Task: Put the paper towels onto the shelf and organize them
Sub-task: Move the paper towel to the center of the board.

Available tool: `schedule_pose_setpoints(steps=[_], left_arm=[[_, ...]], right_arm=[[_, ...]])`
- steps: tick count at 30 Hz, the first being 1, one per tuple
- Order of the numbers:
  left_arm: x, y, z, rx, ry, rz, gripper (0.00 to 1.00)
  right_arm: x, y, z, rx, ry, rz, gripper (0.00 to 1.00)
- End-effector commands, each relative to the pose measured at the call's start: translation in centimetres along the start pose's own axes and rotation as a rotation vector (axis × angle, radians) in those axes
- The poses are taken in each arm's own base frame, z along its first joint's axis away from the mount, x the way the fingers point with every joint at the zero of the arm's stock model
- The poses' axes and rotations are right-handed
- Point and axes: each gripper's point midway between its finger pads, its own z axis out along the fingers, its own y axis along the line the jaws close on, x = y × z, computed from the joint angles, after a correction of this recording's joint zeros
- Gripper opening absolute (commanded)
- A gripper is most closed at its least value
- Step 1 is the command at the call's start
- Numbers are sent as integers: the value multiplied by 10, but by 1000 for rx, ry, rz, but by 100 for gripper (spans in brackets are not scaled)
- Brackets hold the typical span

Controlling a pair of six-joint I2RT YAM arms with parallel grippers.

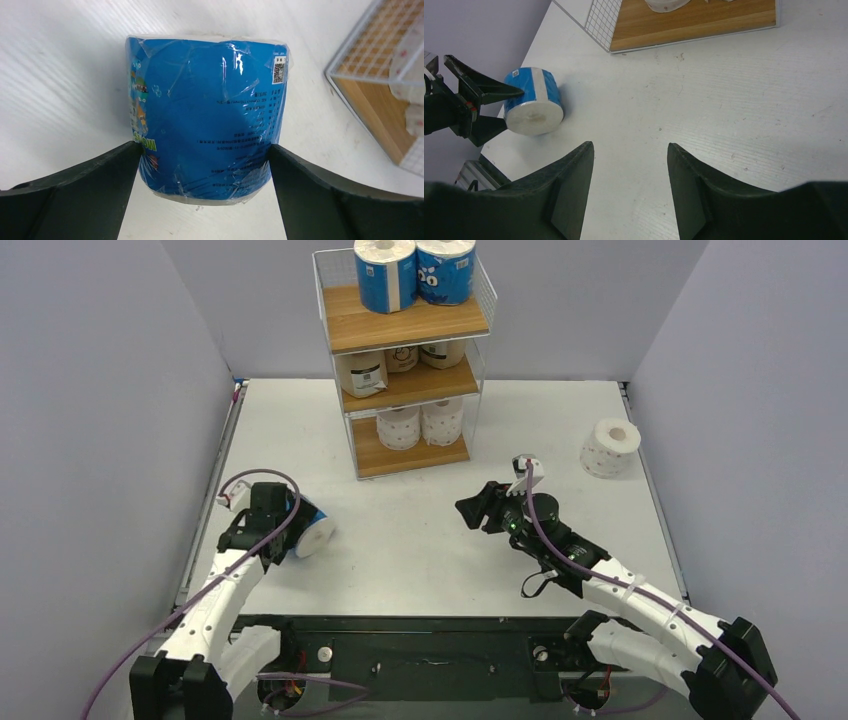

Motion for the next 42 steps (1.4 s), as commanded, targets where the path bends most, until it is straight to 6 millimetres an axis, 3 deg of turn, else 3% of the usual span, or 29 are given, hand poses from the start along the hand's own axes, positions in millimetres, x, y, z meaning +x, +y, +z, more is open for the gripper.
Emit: schedule_pose_setpoints(steps=[1,10,19,26,35,42], left_arm=[[54,-22,-2,106,165,63,99],[114,-68,-27,325,274,253,100],[163,-81,-37,461,384,453,99],[193,-99,-56,567,407,611,99],[216,-122,-76,723,478,640,97],[185,-142,-89,750,340,650,96]], right_arm=[[-17,15,5,-36,-31,23,52],[-12,8,7,-4,-13,9,52],[-6,0,6,26,6,-9,52],[-3,-3,3,30,4,-14,52],[-18,-11,-3,81,-33,-72,52],[-30,-11,-12,97,-36,-118,52]])
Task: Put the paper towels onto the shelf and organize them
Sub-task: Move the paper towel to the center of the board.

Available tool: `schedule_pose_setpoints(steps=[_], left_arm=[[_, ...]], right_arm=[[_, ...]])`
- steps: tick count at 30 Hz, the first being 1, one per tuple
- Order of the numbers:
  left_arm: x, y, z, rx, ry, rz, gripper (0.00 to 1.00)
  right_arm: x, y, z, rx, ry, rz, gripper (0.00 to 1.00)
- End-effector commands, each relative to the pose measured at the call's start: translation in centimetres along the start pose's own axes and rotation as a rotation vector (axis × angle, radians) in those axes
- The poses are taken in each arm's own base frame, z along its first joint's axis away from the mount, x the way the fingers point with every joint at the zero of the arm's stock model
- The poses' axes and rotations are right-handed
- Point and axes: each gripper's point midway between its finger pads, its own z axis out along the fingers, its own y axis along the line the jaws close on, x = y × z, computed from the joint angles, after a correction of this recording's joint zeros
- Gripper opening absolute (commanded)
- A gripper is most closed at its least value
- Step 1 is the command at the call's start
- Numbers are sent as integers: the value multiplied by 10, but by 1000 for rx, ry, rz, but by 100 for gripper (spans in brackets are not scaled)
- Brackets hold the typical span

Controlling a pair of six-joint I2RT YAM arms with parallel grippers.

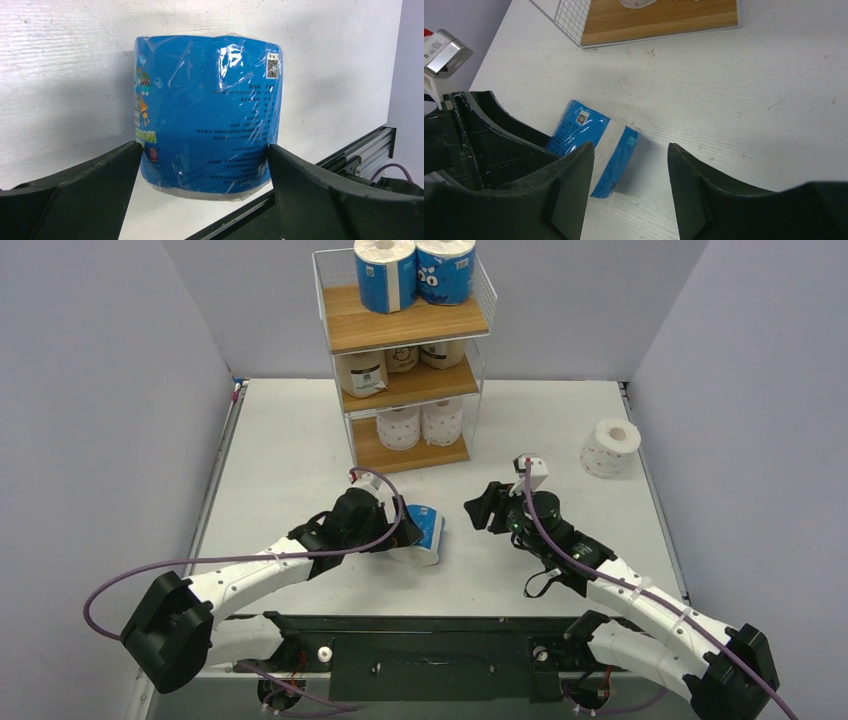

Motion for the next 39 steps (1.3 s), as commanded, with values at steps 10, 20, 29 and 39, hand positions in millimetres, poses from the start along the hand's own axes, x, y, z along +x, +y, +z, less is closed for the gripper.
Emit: schedule_pose_setpoints(steps=[10,20,29,39], left_arm=[[-52,-25,-39,30,-188,68,96],[-78,-22,-49,107,-263,-22,97],[-84,-32,-30,154,-236,-38,100],[-115,-42,-4,114,-274,-37,90]], right_arm=[[-33,8,-16,-12,-66,-47,53],[6,25,-18,-127,54,-29,41],[50,38,-13,-212,189,-27,24],[84,65,-10,-233,248,-176,2]])
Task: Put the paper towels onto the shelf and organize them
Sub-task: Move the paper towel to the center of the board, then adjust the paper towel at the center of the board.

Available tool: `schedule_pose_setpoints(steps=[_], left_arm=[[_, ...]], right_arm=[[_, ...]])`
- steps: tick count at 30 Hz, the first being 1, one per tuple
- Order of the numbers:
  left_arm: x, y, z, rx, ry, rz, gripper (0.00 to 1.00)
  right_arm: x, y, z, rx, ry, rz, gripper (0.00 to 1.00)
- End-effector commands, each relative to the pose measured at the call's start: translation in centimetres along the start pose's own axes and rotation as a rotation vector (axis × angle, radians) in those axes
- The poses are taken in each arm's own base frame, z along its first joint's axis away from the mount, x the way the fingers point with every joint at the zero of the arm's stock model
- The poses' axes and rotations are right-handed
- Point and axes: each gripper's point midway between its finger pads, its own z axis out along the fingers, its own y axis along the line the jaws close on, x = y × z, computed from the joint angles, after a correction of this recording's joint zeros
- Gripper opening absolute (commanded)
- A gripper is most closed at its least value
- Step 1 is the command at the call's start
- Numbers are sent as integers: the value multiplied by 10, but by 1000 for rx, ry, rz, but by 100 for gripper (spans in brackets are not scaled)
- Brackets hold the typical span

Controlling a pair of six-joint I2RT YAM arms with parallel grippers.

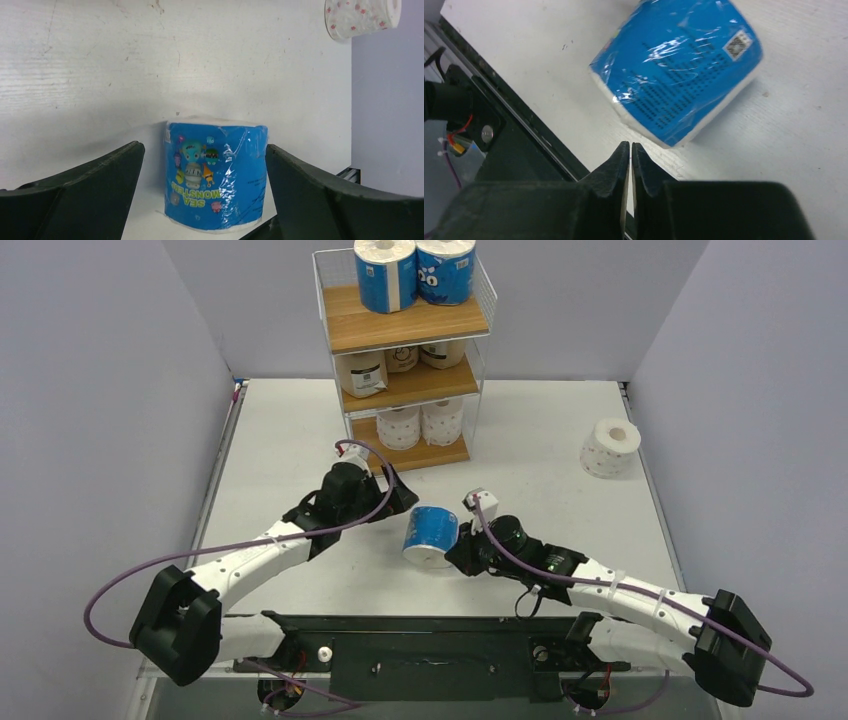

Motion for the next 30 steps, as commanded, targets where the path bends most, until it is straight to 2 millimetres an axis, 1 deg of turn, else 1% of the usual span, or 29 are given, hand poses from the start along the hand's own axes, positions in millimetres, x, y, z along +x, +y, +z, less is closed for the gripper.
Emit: schedule_pose_setpoints(steps=[1,2,3,4,6,7,8,9,10,11,12,13,14,18,20,21,22,23,24,25,26,27,30], left_arm=[[-47,-40,7,84,-118,20,87],[-46,-39,11,77,-112,24,85],[-53,-40,13,72,-133,30,81],[-56,-41,16,73,-141,35,79],[-58,-43,22,78,-144,43,74],[-57,-41,26,71,-136,44,70],[-58,-44,29,81,-137,46,66],[-56,-43,34,76,-131,48,63],[-57,-43,37,77,-132,50,57],[-53,-43,43,79,-113,54,54],[-52,-45,45,92,-108,58,47],[-47,-45,51,97,-86,61,43],[-46,-47,54,106,-86,66,39],[-33,-50,70,112,-43,79,34],[-25,-52,75,119,-20,84,33],[-20,-54,77,124,-5,89,32],[-18,-55,77,126,0,92,32],[-12,-57,77,134,10,99,31],[-10,-57,77,137,14,102,30],[-6,-58,76,143,21,104,29],[-2,-55,74,141,28,106,27],[0,-55,72,145,28,106,27],[7,-44,61,136,26,102,26]], right_arm=[[-17,25,3,-19,-71,-78,0],[-14,24,5,-5,-67,-85,0],[-10,30,5,-18,-56,-98,0],[-10,28,7,7,-58,-105,0],[-1,33,11,16,-37,-130,0],[2,29,14,38,-27,-136,0],[5,32,15,38,-23,-142,0],[7,30,17,53,-18,-143,0],[11,30,19,55,-14,-147,0],[13,27,21,70,-11,-146,0],[16,25,22,78,-8,-145,0],[17,20,24,99,-8,-142,0],[19,17,25,112,-6,-141,0],[25,4,28,158,-1,-136,0],[21,2,30,167,-29,-121,0],[21,-3,31,180,-33,-109,0],[19,-4,31,180,-42,-100,0],[19,-10,32,194,-46,-83,0],[19,-13,32,196,-47,-67,0],[17,-21,31,210,-55,-49,0],[16,-23,31,208,-60,-30,0],[15,-32,30,225,-67,-11,0],[12,-41,25,232,-88,20,0]])
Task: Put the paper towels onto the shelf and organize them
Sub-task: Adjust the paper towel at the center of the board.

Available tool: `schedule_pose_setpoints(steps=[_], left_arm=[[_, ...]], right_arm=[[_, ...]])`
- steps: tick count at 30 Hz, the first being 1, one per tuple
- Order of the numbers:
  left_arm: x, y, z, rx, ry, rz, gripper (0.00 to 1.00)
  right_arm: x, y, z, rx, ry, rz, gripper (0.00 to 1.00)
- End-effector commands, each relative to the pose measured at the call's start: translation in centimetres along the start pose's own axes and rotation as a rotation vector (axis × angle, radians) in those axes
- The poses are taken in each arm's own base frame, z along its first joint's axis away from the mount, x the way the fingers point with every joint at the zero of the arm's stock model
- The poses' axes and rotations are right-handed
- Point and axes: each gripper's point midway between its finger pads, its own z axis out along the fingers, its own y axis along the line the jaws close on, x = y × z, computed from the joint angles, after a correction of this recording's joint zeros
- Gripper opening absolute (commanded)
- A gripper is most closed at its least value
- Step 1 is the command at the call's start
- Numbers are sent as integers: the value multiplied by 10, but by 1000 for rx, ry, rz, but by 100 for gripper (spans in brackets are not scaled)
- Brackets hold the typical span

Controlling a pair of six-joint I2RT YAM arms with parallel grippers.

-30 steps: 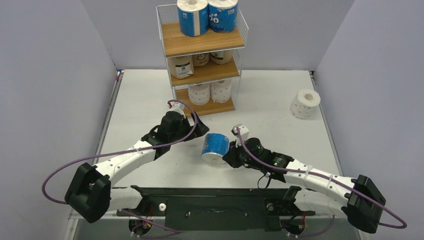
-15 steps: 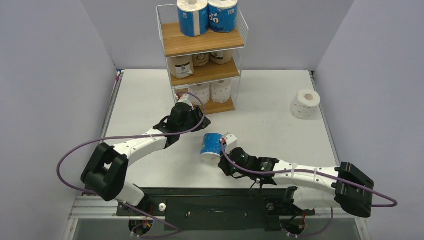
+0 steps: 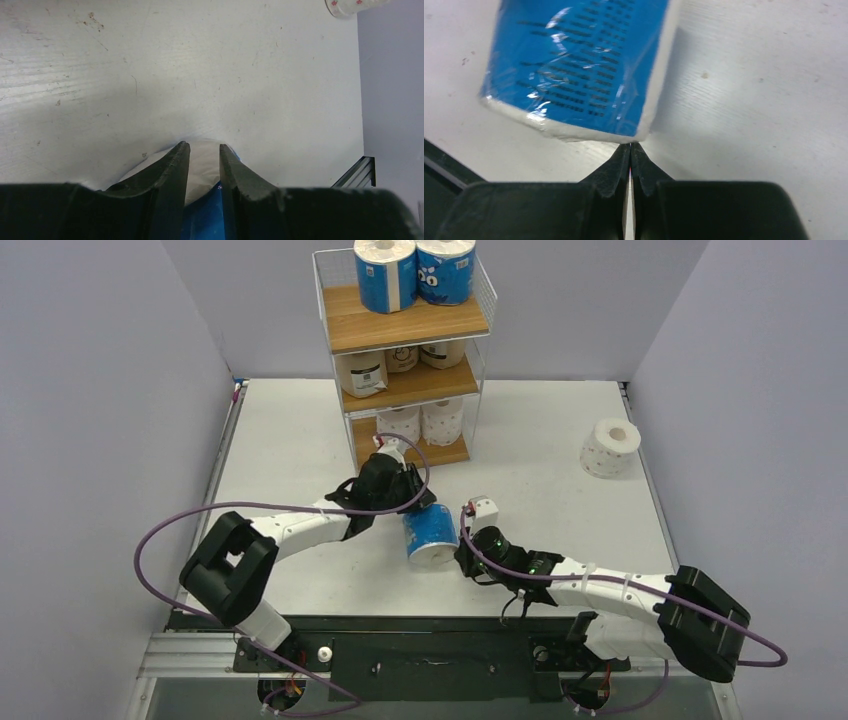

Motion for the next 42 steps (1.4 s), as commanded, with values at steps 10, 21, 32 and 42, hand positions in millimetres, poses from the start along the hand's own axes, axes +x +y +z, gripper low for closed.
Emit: schedule_pose_setpoints(steps=[10,21,32,42], left_arm=[[11,-5,-50,90,-78,-15,26],[25,17,-84,45,-147,-53,27],[13,57,-123,-113,-278,-89,62],[20,37,-118,96,-250,-137,92]], right_arm=[[-36,-4,5,-28,-110,84,0],[-62,10,20,-69,-107,76,0],[-64,-6,0,-45,-119,93,0],[-45,0,3,-51,29,73,0]])
